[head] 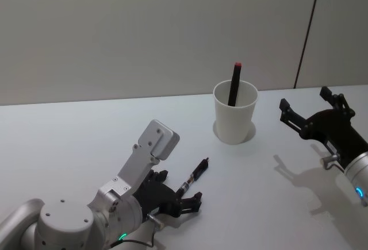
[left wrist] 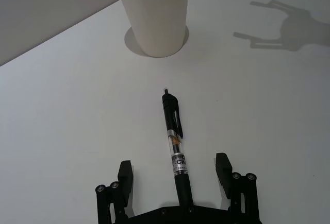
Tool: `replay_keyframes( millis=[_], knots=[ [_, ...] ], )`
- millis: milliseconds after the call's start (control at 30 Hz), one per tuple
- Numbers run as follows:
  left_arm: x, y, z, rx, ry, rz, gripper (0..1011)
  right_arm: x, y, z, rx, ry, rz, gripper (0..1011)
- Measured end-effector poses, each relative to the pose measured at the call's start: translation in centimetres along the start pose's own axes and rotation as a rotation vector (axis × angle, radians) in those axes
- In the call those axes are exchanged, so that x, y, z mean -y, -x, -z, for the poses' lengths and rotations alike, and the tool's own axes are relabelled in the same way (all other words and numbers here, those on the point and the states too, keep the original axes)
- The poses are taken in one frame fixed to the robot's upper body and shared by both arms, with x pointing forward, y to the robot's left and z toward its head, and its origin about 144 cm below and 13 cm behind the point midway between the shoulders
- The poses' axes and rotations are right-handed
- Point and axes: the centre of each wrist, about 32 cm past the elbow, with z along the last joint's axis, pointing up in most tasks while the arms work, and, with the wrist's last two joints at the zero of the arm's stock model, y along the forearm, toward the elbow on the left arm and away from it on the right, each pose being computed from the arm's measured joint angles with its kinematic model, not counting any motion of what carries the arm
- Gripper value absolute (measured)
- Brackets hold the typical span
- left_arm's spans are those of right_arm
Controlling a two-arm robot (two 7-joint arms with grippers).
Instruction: Place the pen into the pen holder.
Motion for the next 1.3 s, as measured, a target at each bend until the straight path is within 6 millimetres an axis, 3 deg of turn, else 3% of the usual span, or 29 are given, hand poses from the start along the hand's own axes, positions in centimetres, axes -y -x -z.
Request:
replay_keyframes(
  millis=[1133, 1300],
  knots=[
    [-0.02, -0.20, 0.09, -0.012, 0.010, 0.013, 818, 0.00, 0.00, 0.00, 0.000, 0.000, 0.000, 1002],
    [-0.08, -0.21, 0.10, -0.015, 0.017, 0.023, 710, 0.00, 0.00, 0.00, 0.000, 0.000, 0.000, 1001]
  ],
)
